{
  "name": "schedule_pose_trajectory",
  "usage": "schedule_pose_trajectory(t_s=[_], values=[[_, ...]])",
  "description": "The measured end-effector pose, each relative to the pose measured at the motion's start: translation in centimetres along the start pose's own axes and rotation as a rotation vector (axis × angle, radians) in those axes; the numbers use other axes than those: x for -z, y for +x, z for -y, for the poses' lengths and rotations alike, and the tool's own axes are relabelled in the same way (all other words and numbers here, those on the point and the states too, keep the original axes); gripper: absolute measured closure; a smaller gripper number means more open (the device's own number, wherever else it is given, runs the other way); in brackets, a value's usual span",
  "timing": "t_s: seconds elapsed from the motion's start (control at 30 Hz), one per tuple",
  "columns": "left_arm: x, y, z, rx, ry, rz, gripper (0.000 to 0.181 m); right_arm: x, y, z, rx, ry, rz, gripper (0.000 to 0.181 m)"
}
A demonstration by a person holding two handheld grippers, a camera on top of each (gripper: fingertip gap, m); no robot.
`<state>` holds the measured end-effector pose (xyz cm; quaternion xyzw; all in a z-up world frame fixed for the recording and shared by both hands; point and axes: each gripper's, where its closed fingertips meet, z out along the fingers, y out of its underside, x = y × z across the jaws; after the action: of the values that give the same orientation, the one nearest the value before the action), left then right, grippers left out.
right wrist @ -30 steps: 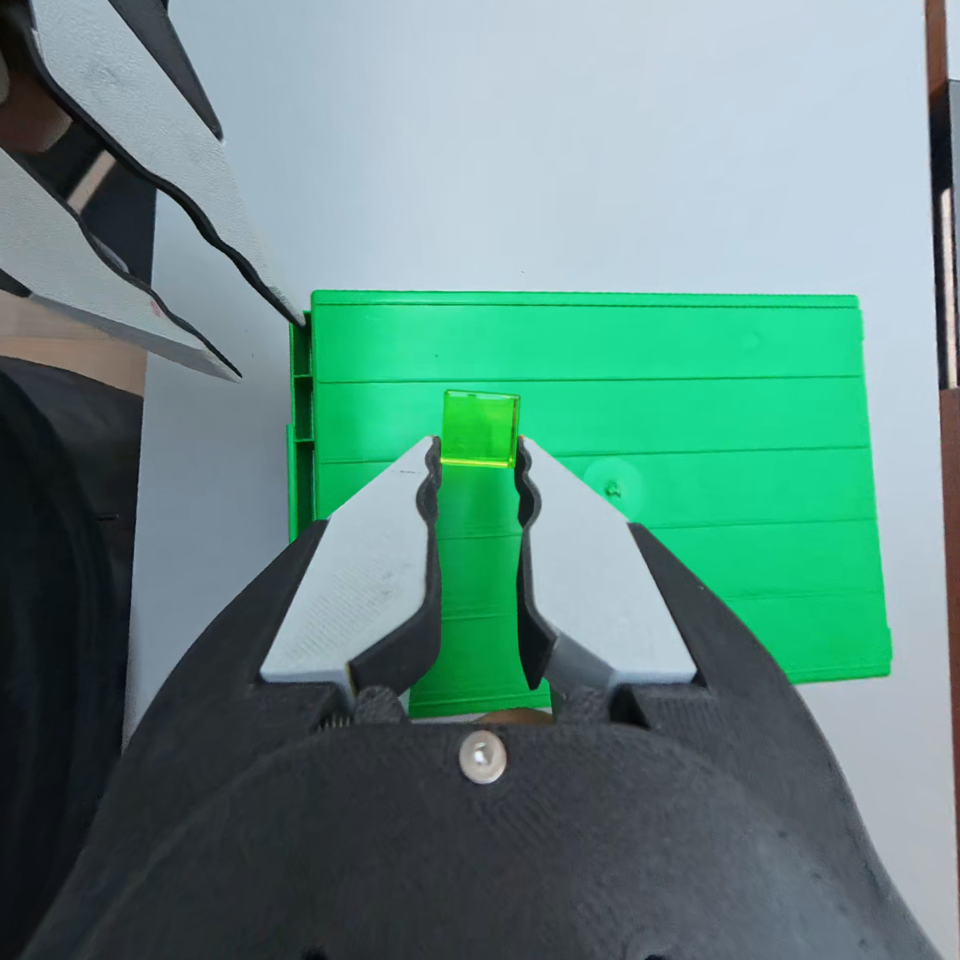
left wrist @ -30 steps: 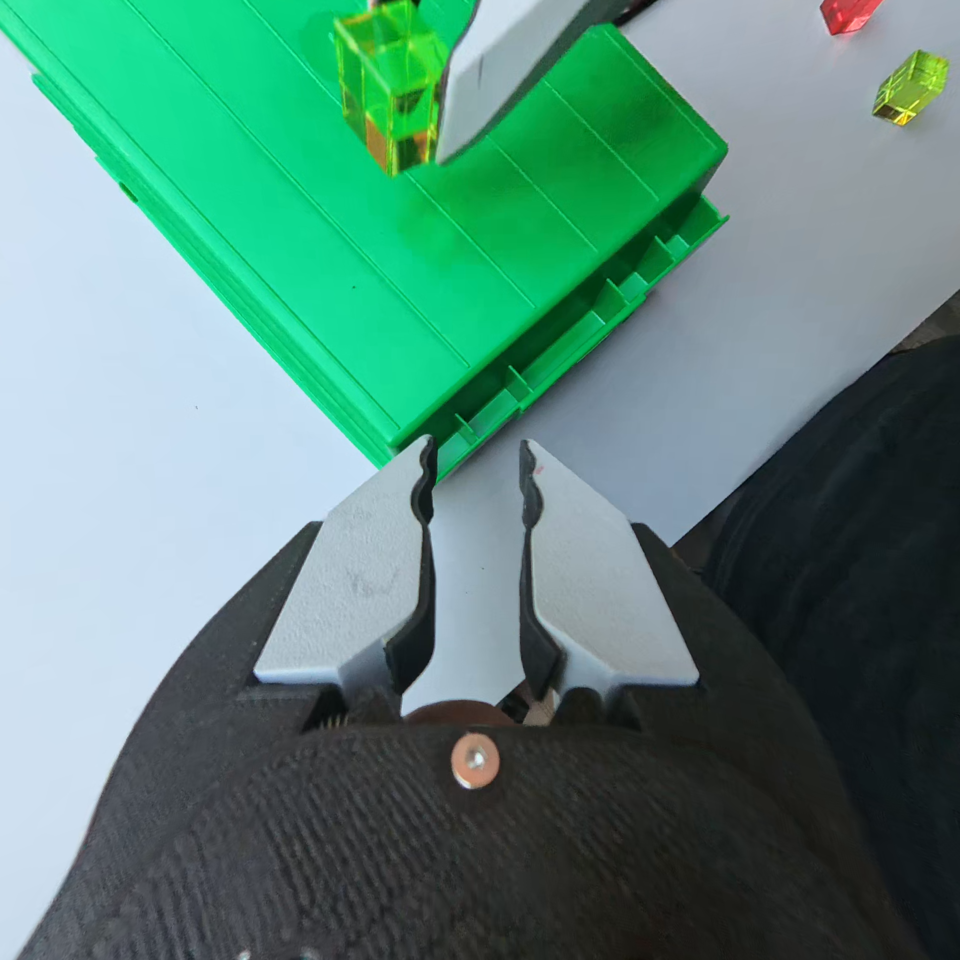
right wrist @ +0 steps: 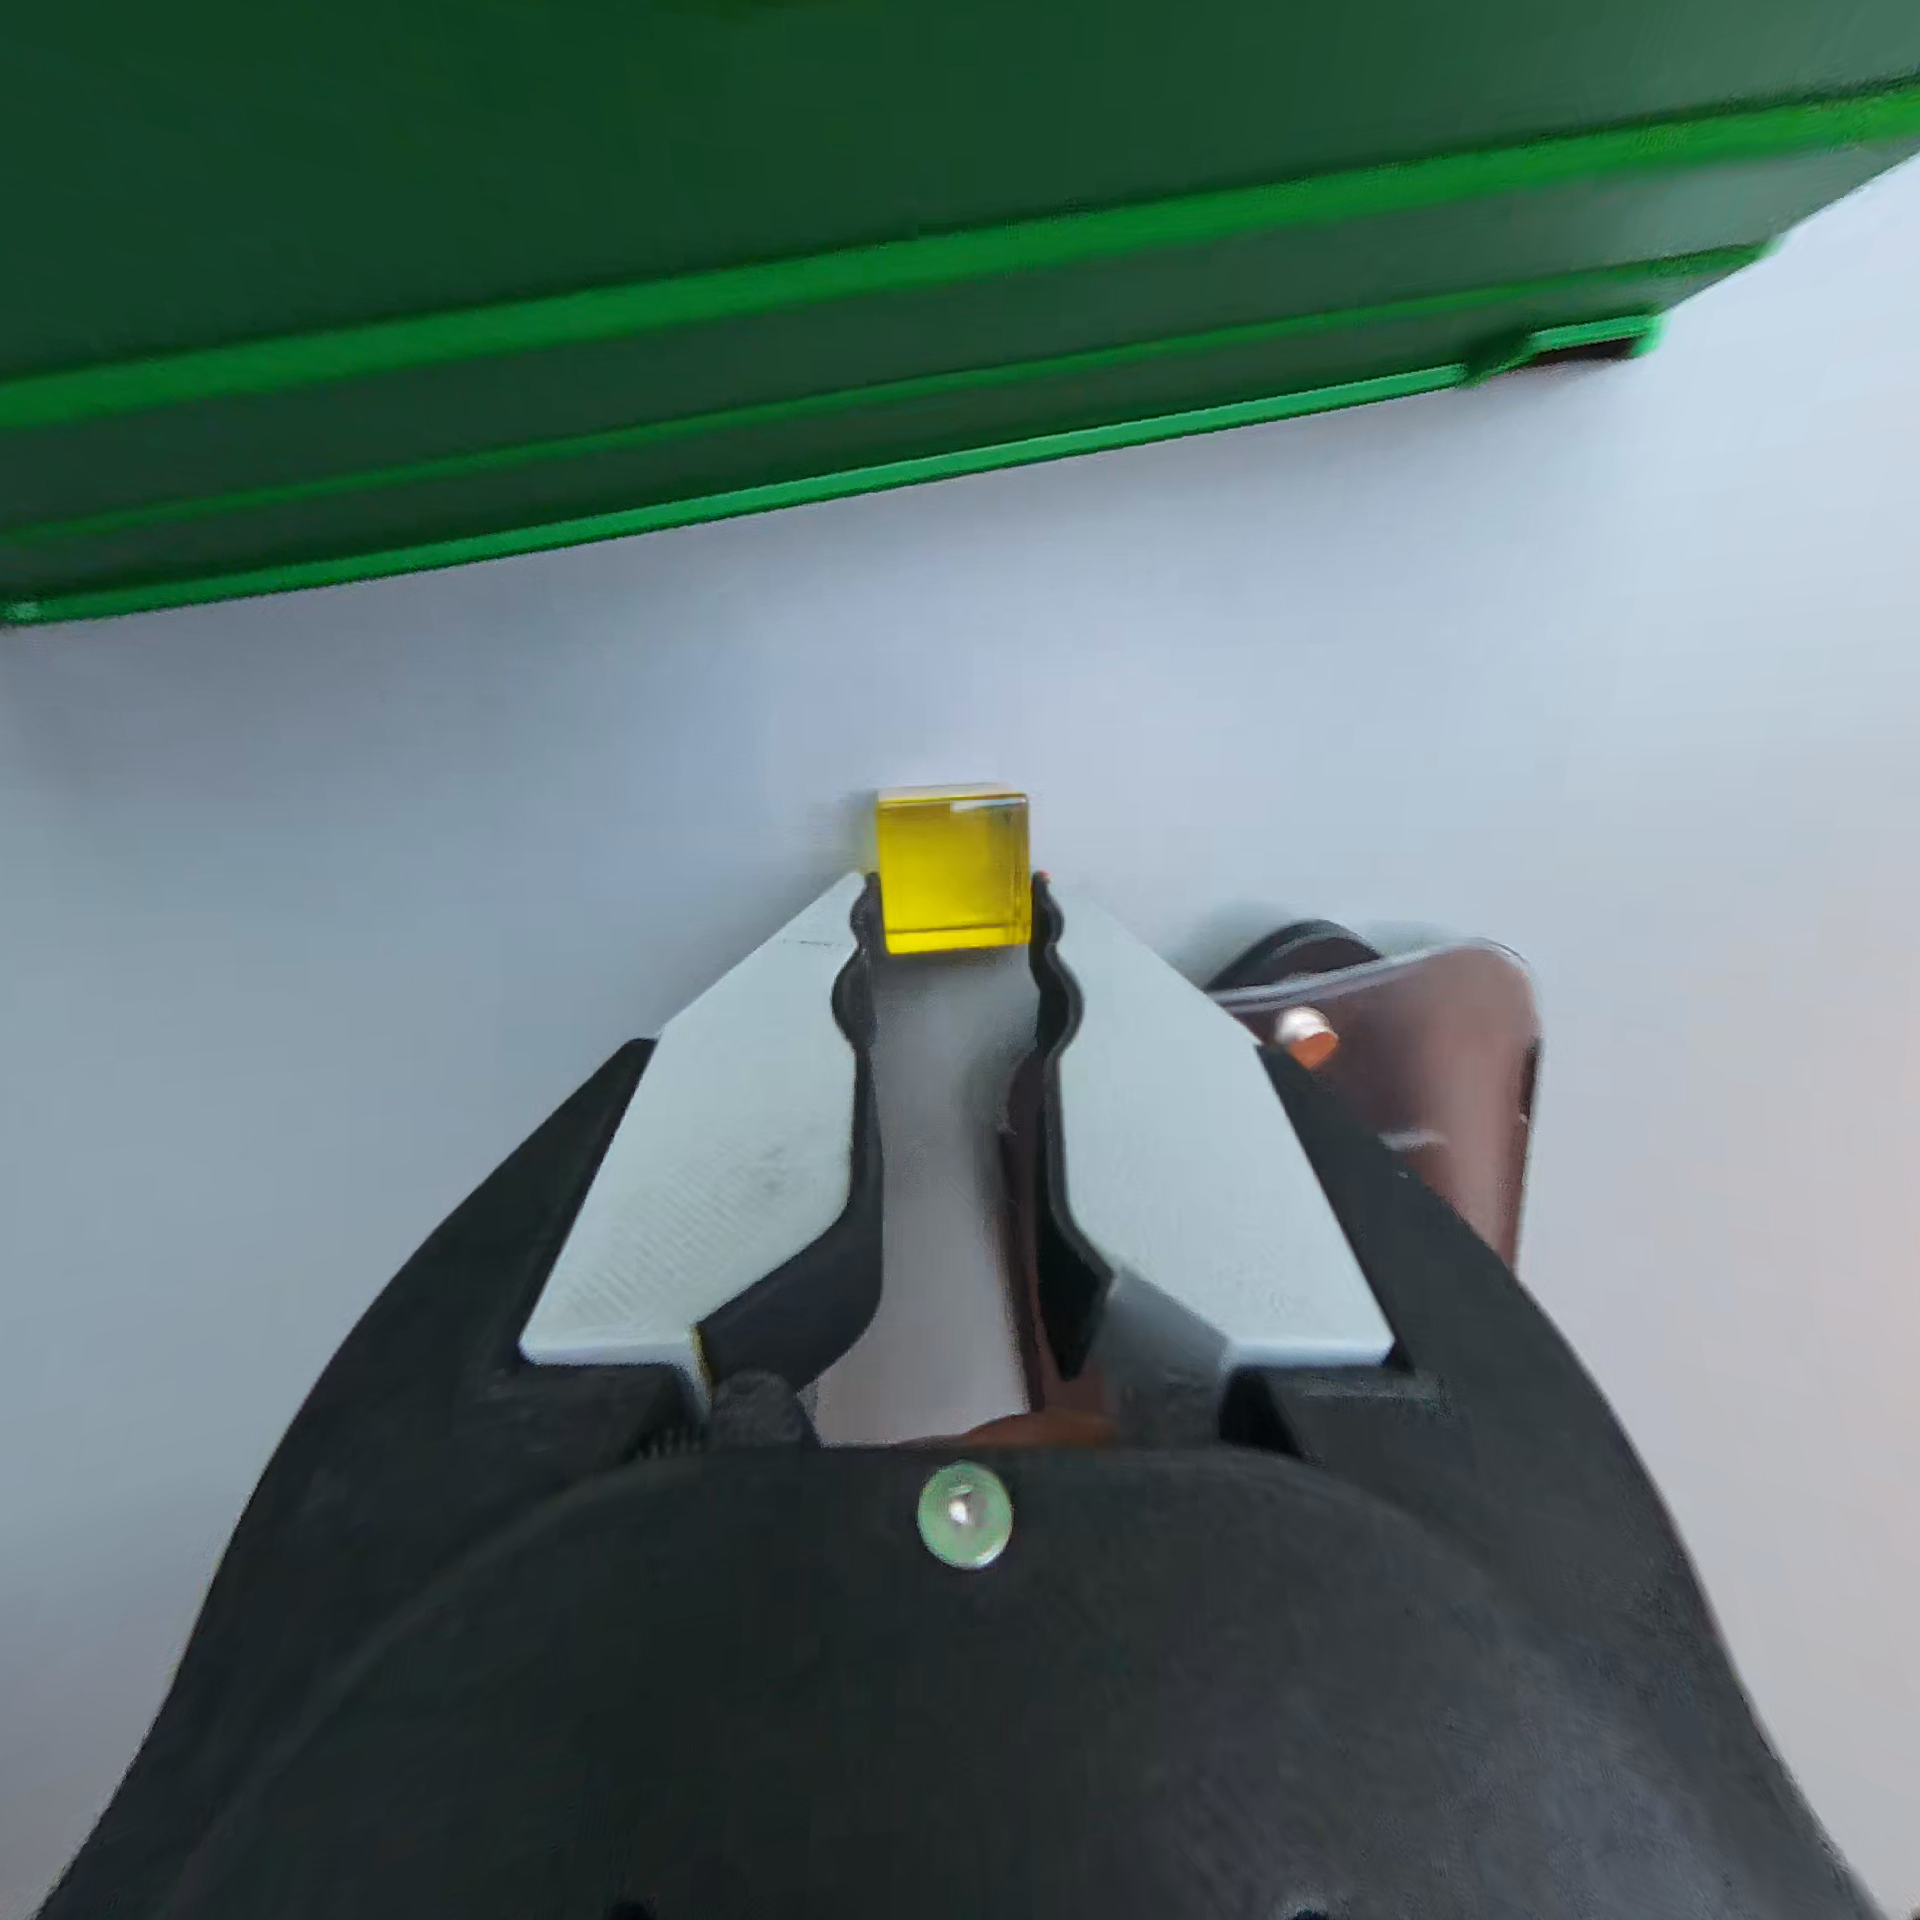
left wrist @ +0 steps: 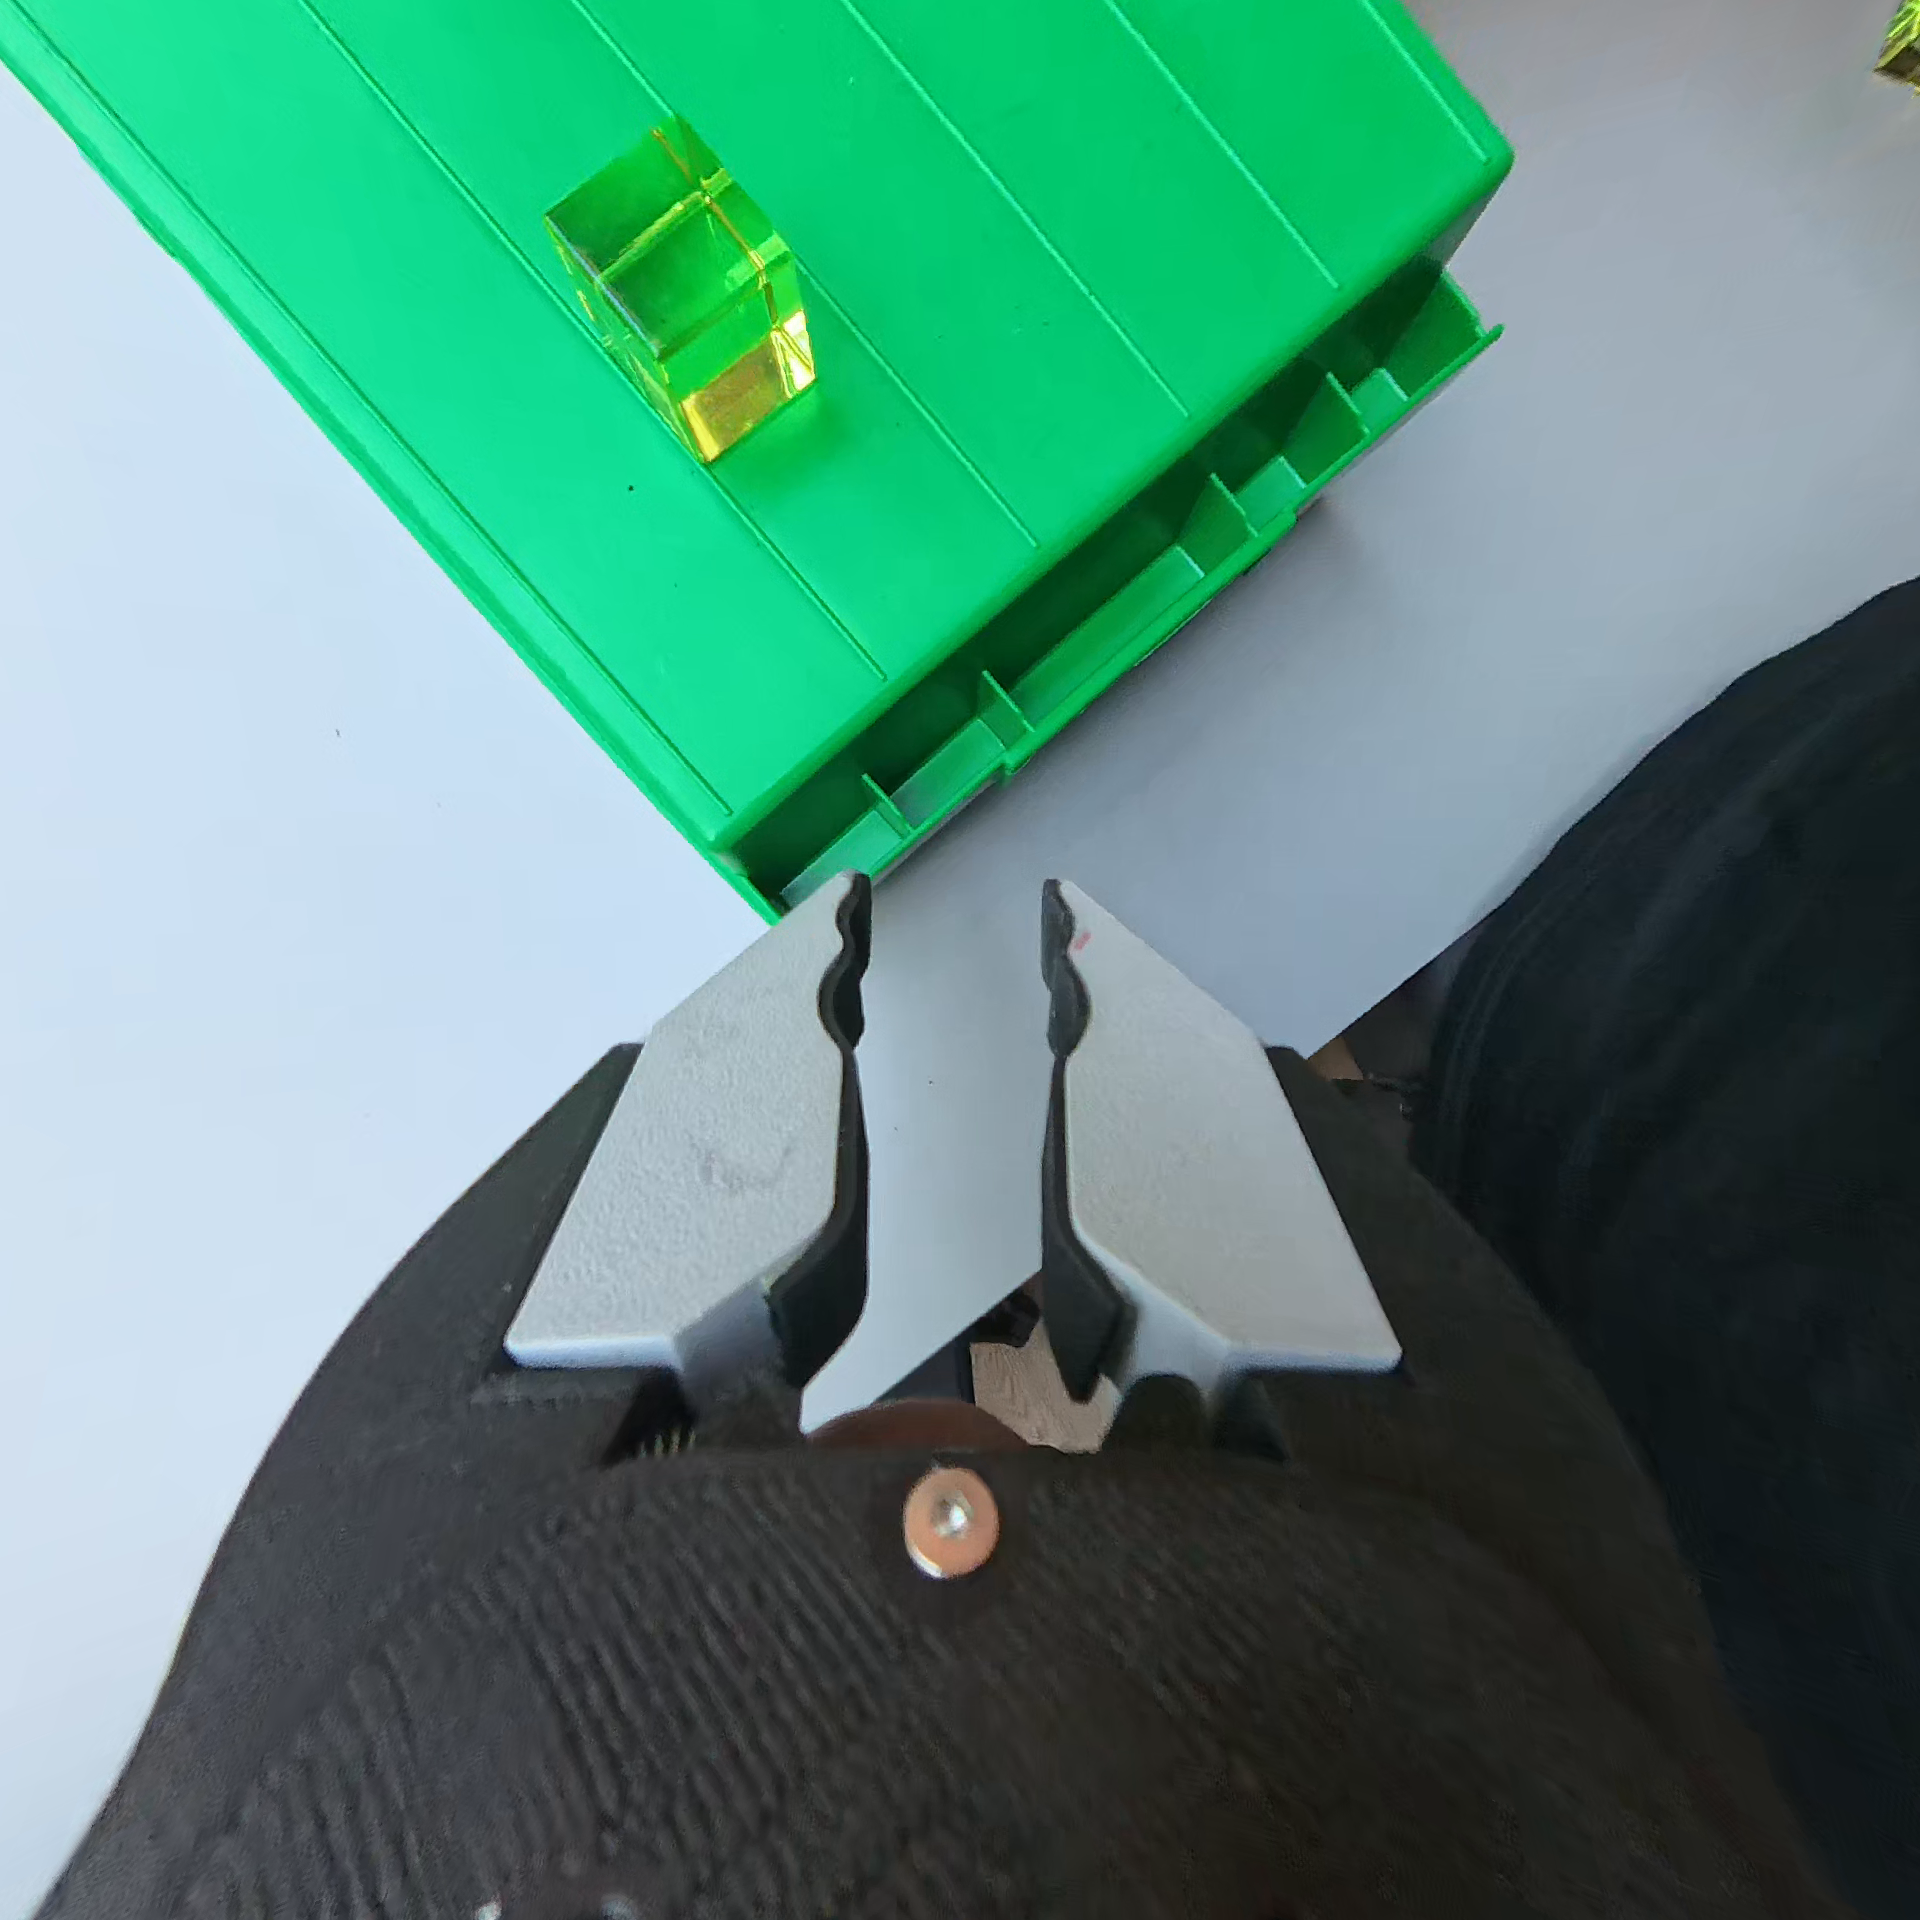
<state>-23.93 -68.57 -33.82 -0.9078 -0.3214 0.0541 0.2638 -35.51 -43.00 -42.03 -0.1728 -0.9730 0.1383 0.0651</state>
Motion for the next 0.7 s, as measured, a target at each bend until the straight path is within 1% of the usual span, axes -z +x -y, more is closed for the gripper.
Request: schedule_pose_trajectory(t_s=[0.03, 0.07, 0.13, 0.2, 0.27, 0.37, 0.43, 0.5, 0.57, 0.63, 0.7], values=[[-0.1, 0.1, 0.0, 0.001, -0.007, 0.002, 0.151, -0.3, -0.3, 0.0, 0.004, -0.002, 0.024, 0.152], [-0.1, 0.2, -0.1, 0.002, -0.013, 0.006, 0.150, -0.4, -0.4, 0.2, -0.006, 0.015, 0.034, 0.156], [-0.2, 0.3, -0.1, -0.001, -0.015, 0.011, 0.150, -0.3, -0.6, 0.5, -0.056, 0.034, 0.051, 0.156], [-0.1, 0.4, -0.1, 0.000, -0.007, 0.008, 0.151, 0.5, -0.8, 1.5, -0.107, 0.092, 0.061, 0.156], [-0.1, 0.3, -0.3, 0.001, -0.003, 0.004, 0.151, 2.1, -0.6, 2.9, -0.147, 0.144, 0.038, 0.156], [-0.1, 0.0, -0.5, 0.002, 0.012, -0.003, 0.151, 6.5, -1.0, 6.9, -0.168, 0.267, 0.024, 0.157], [-0.2, -0.4, -0.7, 0.007, 0.025, -0.009, 0.151, 9.6, -2.5, 10.7, -0.158, 0.344, 0.054, 0.156], [-0.4, -0.6, -0.8, 0.019, 0.037, -0.027, 0.153, 11.7, -4.3, 14.8, -0.126, 0.402, 0.075, 0.157], [-0.5, -0.6, -0.7, 0.029, 0.061, -0.053, 0.156, 12.1, -6.6, 18.1, -0.090, 0.392, 0.115, 0.157], [-0.4, -0.5, -0.7, 0.031, 0.077, -0.073, 0.156, 11.2, -8.1, 20.4, -0.031, 0.348, 0.113, 0.156], [-0.4, -0.4, -0.7, 0.025, 0.090, -0.088, 0.154, 9.8, -9.0, 21.9, 0.029, 0.295, 0.094, 0.156]])
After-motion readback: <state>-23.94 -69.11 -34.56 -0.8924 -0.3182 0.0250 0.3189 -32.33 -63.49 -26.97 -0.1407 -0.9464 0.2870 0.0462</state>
